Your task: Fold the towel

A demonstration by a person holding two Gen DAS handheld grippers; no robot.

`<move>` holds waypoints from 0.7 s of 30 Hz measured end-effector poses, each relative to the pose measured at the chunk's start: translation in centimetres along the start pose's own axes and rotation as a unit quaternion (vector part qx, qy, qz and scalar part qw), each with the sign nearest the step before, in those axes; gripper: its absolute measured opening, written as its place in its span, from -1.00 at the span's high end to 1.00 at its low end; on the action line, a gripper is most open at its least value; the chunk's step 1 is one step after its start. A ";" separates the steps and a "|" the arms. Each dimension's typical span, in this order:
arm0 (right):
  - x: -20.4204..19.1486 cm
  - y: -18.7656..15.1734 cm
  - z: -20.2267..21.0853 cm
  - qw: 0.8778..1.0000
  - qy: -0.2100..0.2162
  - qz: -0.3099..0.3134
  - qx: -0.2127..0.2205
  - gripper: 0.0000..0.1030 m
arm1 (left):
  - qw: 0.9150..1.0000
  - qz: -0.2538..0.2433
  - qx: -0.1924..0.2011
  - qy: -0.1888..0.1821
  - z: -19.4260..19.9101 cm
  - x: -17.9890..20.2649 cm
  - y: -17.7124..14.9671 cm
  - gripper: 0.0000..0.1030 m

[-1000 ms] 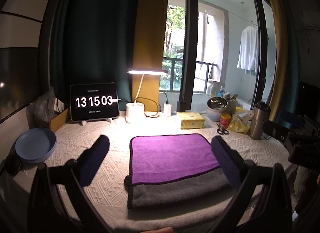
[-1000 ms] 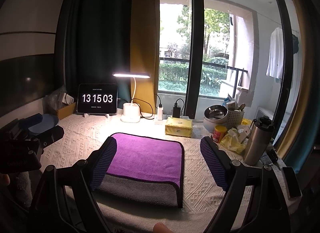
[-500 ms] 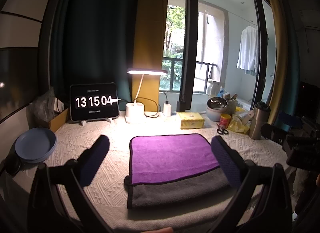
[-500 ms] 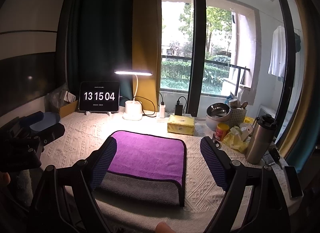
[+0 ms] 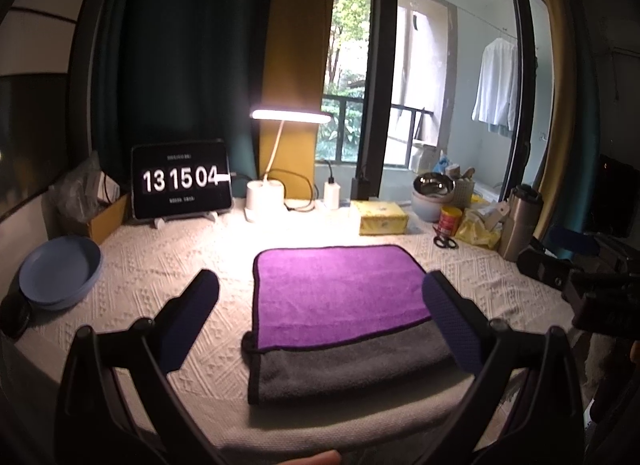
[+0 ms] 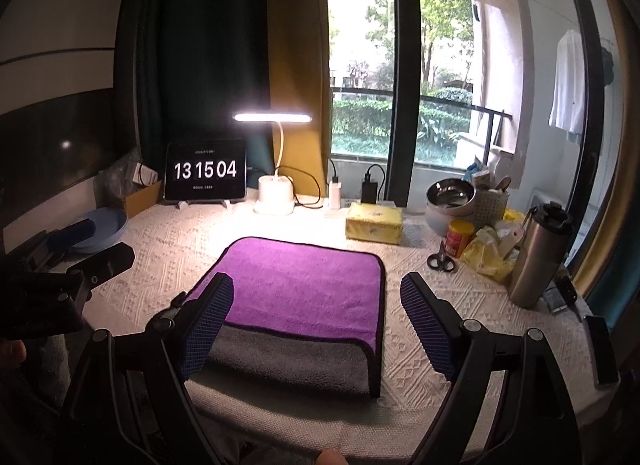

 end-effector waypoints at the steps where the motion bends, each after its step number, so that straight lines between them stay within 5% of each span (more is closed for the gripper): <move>1: 0.0 -0.3 -0.4 1.000 0.002 -0.001 -0.006 -0.71 | 1.000 0.001 -0.006 0.000 -0.4 -0.1 -0.3 -0.99; 16: 1.4 -5.0 -6.5 0.995 0.004 -0.009 -0.094 -0.43 | 0.996 0.011 -0.087 -0.005 -5.2 -1.9 -5.7 -0.96; 21: 2.3 -6.0 -7.6 0.994 0.007 -0.022 -0.105 -0.26 | 0.993 0.016 -0.120 -0.009 -6.9 -2.6 -7.5 -0.71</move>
Point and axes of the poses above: each gripper's, at about its wrist camera, not at the fingertips, and z roughly against the way its jaws point, x to its right, y to its top, the point moved 6 cm from there along -z, roughly the way its jaws point, and after that the axes turned 2 degrees about -x, right-handed, at the moved point
